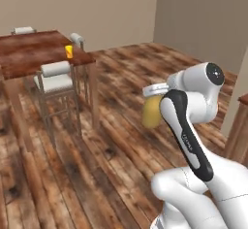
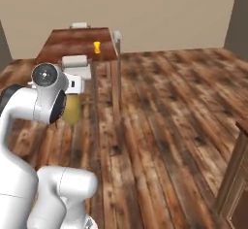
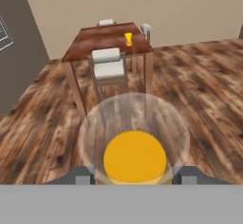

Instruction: Place the pitcher and cup on the dining counter for serving.

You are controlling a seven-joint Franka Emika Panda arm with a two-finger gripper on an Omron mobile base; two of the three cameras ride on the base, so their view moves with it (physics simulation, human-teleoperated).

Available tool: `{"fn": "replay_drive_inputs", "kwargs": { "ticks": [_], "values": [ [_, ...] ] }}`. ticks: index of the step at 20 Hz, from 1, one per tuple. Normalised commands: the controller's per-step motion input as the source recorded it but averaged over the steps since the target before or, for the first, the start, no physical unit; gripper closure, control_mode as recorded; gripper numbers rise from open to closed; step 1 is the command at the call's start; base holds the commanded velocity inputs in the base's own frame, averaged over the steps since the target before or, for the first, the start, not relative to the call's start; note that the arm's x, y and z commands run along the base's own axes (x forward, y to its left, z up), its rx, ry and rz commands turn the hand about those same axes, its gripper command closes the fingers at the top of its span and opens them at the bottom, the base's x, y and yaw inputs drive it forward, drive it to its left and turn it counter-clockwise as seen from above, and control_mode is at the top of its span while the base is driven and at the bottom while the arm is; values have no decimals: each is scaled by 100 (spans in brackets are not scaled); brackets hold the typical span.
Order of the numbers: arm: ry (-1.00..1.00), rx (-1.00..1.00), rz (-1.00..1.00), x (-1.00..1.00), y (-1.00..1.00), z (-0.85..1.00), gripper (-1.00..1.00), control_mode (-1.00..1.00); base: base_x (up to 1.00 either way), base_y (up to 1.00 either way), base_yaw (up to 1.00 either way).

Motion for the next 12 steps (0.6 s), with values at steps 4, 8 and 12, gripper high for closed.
{"fn": "replay_drive_inputs", "kwargs": {
  "ticks": [4,8,12],
  "values": [
    [0,0,0,0,0,0,100,100,100,0,25],
    [0,0,0,0,0,0,100,100,100,20,17],
    [0,0,0,0,0,0,100,100,100,84,10]
  ]
}}
